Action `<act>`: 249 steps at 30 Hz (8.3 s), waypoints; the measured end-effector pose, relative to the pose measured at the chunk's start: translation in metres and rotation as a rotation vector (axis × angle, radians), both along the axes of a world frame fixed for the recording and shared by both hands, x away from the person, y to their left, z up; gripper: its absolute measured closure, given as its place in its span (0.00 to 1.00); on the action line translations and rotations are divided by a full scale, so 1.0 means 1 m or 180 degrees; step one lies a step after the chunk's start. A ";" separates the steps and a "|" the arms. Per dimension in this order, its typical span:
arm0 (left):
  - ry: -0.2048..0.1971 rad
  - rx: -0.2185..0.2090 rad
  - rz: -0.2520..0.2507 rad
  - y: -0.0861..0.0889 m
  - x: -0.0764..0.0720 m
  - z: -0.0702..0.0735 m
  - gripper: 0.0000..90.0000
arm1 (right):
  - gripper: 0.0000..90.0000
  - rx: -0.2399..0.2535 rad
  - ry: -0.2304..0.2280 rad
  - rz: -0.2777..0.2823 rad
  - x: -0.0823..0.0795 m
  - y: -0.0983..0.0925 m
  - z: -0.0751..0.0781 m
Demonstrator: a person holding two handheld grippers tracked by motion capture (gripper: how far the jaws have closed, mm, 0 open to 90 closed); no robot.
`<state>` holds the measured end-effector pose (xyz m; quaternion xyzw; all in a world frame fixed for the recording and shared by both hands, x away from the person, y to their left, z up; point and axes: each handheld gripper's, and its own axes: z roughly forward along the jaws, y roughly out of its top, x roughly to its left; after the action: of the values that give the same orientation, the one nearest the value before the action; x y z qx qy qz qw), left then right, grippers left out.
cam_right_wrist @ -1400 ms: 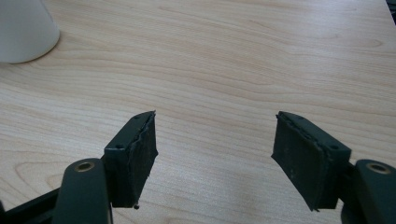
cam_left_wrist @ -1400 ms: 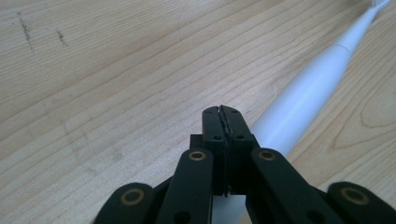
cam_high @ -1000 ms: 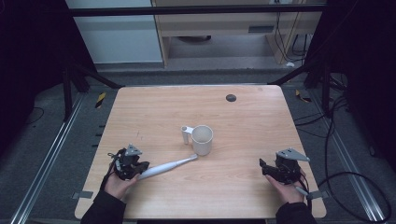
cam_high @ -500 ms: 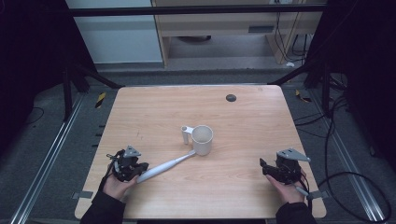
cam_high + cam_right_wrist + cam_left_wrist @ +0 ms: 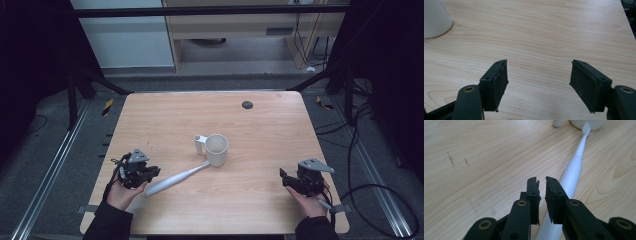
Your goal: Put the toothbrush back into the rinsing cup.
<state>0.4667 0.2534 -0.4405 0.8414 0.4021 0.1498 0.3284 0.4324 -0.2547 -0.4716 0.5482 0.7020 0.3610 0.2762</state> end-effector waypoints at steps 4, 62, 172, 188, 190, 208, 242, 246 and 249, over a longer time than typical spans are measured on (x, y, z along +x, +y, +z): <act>-0.0015 0.0007 -0.0074 -0.005 0.002 0.007 0.84 | 0.33 -0.0013 -0.0010 -0.0009 0.000 0.000 0.001; 0.0549 0.0716 -0.0907 -0.079 0.038 0.000 0.62 | 0.33 -0.0085 0.0077 0.0100 0.005 0.002 -0.001; -0.0060 0.0113 -0.0408 -0.039 0.028 0.055 0.75 | 0.34 -0.0058 0.0182 0.0139 0.008 0.002 -0.004; -0.0769 -0.0531 0.0204 -0.031 0.023 0.067 0.75 | 0.34 -0.0062 0.0160 0.0126 0.007 0.003 -0.004; -0.0848 -0.0565 0.0249 -0.031 0.024 0.068 0.75 | 0.34 -0.0049 0.0160 0.0121 0.007 0.003 -0.004; -0.1247 -0.1010 0.0358 -0.057 0.038 0.086 0.75 | 0.34 -0.0024 0.0159 0.0141 0.007 0.004 -0.004; -0.1426 -0.1517 0.0152 -0.128 0.061 0.098 0.75 | 0.34 -0.0003 0.0151 0.0168 0.007 0.003 -0.004; -0.1424 -0.1535 0.0120 -0.136 0.063 0.097 0.75 | 0.34 -0.0004 0.0156 0.0168 0.007 0.003 -0.005; -0.1406 -0.1547 0.0085 -0.142 0.065 0.096 0.75 | 0.34 -0.0003 0.0157 0.0170 0.007 0.003 -0.005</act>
<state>0.5315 0.1117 -0.3444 0.6802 0.3561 0.2327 0.5969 0.4396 -0.2516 -0.4764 0.5379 0.7232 0.3543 0.2493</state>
